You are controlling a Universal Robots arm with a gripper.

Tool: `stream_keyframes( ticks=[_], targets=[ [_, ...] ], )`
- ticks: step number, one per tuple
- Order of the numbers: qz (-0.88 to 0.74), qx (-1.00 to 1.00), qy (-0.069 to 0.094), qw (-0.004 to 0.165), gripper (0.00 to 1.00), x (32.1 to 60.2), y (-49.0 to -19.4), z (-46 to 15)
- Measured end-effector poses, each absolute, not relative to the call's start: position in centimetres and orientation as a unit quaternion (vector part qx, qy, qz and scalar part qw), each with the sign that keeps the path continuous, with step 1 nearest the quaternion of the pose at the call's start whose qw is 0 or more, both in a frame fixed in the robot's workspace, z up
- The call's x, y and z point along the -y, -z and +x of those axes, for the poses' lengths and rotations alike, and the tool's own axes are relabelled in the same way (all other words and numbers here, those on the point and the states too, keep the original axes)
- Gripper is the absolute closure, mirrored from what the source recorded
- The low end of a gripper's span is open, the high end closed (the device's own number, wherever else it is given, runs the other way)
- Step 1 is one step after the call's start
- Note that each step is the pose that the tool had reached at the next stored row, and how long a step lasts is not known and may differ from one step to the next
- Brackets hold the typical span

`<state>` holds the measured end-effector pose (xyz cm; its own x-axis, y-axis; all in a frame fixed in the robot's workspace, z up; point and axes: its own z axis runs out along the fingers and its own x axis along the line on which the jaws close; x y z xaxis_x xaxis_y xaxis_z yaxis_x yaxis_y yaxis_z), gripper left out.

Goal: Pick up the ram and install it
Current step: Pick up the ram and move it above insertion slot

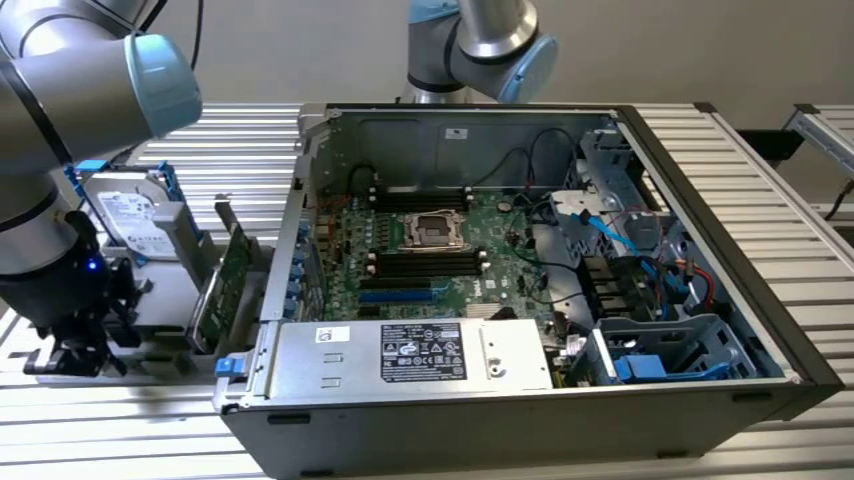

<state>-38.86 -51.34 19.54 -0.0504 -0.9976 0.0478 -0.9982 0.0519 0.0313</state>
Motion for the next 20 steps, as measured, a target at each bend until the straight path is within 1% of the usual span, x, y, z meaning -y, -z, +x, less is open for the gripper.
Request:
stream_keyframes(
  ticks=[16, 17, 18, 20],
  targets=[
    [0.68, 0.732, -0.006, 0.027, 0.58, 51.35, -19.25, -39.14],
    [0.68, 0.732, -0.006, 0.027, 0.6, 51.35, -19.25, -39.14],
    [0.68, 0.732, -0.006, 0.027, 0.6, 51.35, -19.26, -39.14],
    [0.681, 0.732, -0.006, 0.027, 0.73, 51.36, -19.26, -39.13]
  ],
)
